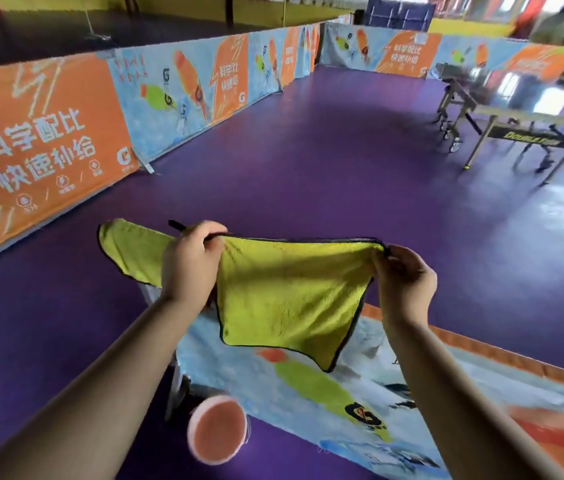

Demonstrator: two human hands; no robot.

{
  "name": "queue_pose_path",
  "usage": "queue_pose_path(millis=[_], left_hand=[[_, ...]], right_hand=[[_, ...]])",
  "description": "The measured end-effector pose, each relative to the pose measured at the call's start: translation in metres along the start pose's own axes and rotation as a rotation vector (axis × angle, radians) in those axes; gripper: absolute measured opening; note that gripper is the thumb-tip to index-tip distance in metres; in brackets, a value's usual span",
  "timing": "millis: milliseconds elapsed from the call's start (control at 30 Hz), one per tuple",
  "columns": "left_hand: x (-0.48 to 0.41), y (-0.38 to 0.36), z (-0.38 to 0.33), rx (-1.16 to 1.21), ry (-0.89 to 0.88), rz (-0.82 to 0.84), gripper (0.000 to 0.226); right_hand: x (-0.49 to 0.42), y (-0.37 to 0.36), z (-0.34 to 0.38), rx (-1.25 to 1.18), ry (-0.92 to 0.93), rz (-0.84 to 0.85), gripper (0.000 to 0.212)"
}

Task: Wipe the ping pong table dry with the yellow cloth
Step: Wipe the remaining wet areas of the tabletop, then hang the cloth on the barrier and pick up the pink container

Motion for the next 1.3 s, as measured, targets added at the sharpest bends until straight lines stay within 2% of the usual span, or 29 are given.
queue_pose_path(millis=[100, 233, 367, 467, 567, 633, 767, 933, 1000, 1067, 1167, 1300], left_hand=[[-0.048, -0.030, -0.009, -0.024, -0.028, 0.064, 0.017], [-0.083, -0.077, -0.018, -0.030, -0.141, 0.197, 0.017], [-0.103, -0.127, -0.007, -0.065, -0.220, 0.408, 0.020], [-0.101, -0.160, 0.006, -0.144, -0.266, 0.599, 0.031], [-0.088, -0.177, 0.021, -0.114, -0.290, 0.801, 0.046], [-0.081, -0.177, 0.031, -0.099, -0.322, 0.876, 0.042], [-0.072, -0.164, 0.045, -0.213, -0.480, 0.915, 0.020], [-0.065, -0.156, 0.052, -0.263, -0.574, 0.921, 0.022], [-0.064, -0.154, 0.052, -0.266, -0.592, 0.913, 0.025], [-0.067, -0.153, 0.057, -0.264, -0.584, 0.898, 0.026], [-0.070, -0.150, 0.062, -0.230, -0.577, 0.866, 0.019], [-0.070, -0.151, 0.063, -0.209, -0.639, 0.819, 0.014]], right_hand=[[-0.014, -0.007, -0.005, 0.056, -0.012, -0.121, 0.025], [-0.025, -0.019, -0.013, 0.251, -0.033, -0.167, 0.022], [-0.027, -0.036, -0.030, 0.411, -0.097, -0.114, 0.017], [-0.024, -0.048, -0.044, 0.498, -0.139, -0.047, 0.026], [-0.014, -0.052, -0.055, 0.554, -0.168, 0.034, 0.042], [-0.001, -0.043, -0.060, 0.646, -0.168, 0.048, 0.038], [0.027, -0.025, -0.059, 0.839, -0.045, 0.012, 0.016], [0.051, -0.021, -0.059, 0.957, 0.054, -0.045, 0.021], [0.053, -0.019, -0.057, 0.994, 0.037, -0.074, 0.026], [0.054, -0.015, -0.057, 1.033, -0.022, -0.087, 0.021], [0.053, -0.014, -0.064, 1.061, -0.152, -0.077, 0.013], [0.051, -0.022, -0.065, 1.083, -0.195, -0.051, 0.014]])
Point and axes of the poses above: each hand's wrist, its own x-axis away from the middle knuckle, its own y-axis out of the back of the hand, z = x × y, the point moved 9 cm from there along -x, towards the middle knuckle, and after that the axes turned 10 degrees about y, right-handed, at the moved point
